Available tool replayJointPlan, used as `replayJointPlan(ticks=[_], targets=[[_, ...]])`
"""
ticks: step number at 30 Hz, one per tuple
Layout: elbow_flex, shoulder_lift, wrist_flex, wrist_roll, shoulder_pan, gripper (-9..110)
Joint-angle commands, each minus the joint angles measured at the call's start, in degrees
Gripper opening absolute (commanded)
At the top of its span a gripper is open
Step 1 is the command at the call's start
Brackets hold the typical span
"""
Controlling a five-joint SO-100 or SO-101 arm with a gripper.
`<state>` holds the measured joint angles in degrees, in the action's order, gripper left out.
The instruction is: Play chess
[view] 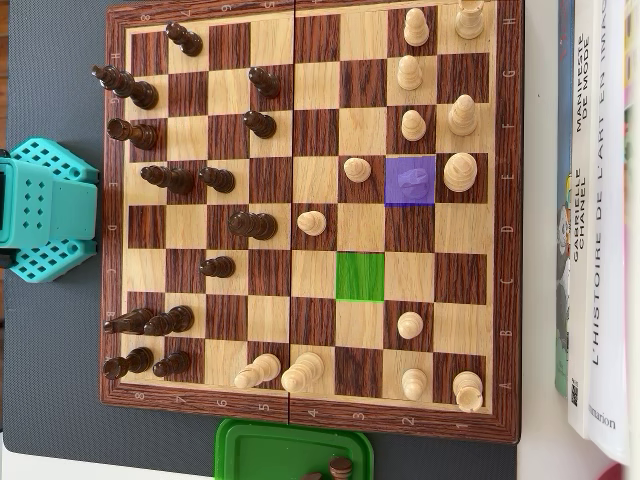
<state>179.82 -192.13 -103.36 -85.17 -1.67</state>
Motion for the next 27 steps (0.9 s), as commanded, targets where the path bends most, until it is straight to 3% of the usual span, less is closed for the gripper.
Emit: replayJointPlan(ticks=[1,10,27], targets=[[1.2,0.2,0.0,-0.1,-0.1,12],[1.2,0.3,1.4,0.2,-0.1,12],[-3.6,0.3,29.4,0.2,0.2,12]])
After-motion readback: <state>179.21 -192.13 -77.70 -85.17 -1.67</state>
